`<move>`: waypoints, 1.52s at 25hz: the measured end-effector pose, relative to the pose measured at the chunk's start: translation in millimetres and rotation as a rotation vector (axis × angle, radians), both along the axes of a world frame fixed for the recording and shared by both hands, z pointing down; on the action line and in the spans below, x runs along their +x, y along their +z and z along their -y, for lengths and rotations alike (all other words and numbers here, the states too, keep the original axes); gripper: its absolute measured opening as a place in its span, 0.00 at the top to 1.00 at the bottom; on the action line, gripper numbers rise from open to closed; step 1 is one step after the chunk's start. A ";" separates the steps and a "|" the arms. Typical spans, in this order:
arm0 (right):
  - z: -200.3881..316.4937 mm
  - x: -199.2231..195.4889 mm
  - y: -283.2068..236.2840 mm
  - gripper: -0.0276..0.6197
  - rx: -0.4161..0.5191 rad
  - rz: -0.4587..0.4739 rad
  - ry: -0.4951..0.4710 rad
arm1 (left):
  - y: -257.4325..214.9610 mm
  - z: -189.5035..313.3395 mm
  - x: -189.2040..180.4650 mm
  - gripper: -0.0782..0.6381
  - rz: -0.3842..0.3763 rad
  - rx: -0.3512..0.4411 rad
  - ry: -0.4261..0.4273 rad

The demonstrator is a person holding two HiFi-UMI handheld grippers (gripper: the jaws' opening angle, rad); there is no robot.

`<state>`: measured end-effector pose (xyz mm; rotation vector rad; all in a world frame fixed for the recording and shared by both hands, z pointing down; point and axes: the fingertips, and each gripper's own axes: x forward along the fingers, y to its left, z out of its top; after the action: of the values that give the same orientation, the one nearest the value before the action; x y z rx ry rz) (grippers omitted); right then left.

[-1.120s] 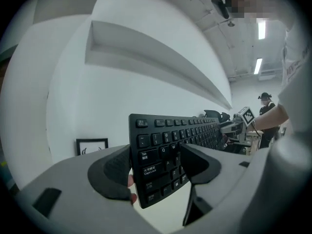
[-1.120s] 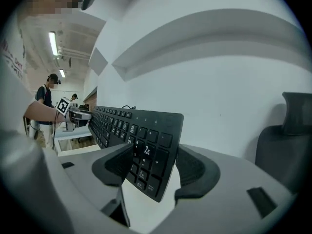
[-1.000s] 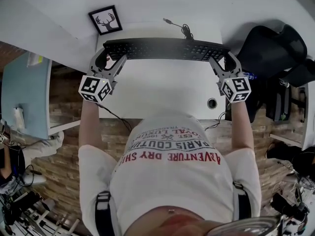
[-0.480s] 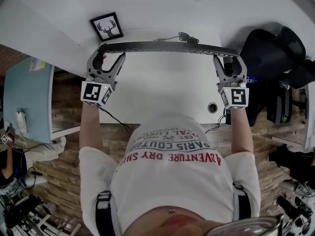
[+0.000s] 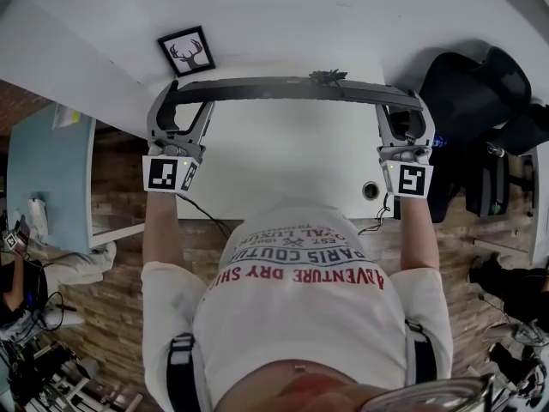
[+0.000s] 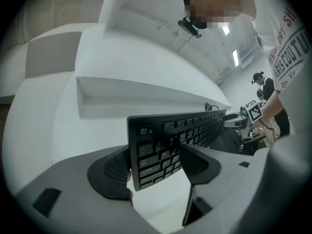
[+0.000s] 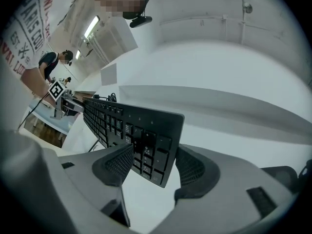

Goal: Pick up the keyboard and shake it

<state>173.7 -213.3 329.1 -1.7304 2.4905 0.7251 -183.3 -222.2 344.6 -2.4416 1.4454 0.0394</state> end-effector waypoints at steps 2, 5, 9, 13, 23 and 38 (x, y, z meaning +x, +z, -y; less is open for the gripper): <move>-1.9 0.9 -0.4 0.51 0.002 -0.006 0.003 | -2.2 -1.5 0.2 0.44 -0.003 0.008 -0.004; -2.7 4.5 4.4 0.51 -0.012 -0.035 0.006 | -4.9 -2.9 0.6 0.44 -0.005 0.014 -0.001; -0.3 6.2 14.9 0.51 -0.101 -0.020 -0.041 | -6.1 -3.2 -0.3 0.44 -0.005 -0.015 0.004; 5.6 9.2 39.8 0.52 -0.274 0.010 -0.092 | 5.8 -1.2 1.7 0.45 0.006 -0.088 0.018; 21.0 25.8 111.0 0.53 -0.547 0.110 -0.108 | 9.8 -10.7 27.9 0.45 0.107 -0.093 -0.008; 23.0 51.7 101.6 0.53 -0.395 0.174 -0.051 | -23.4 -47.7 60.8 0.45 0.055 0.118 0.008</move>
<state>225.3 -236.3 430.7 -1.7344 2.6723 0.0711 -122.5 -174.6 321.2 -2.3353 1.3696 0.0570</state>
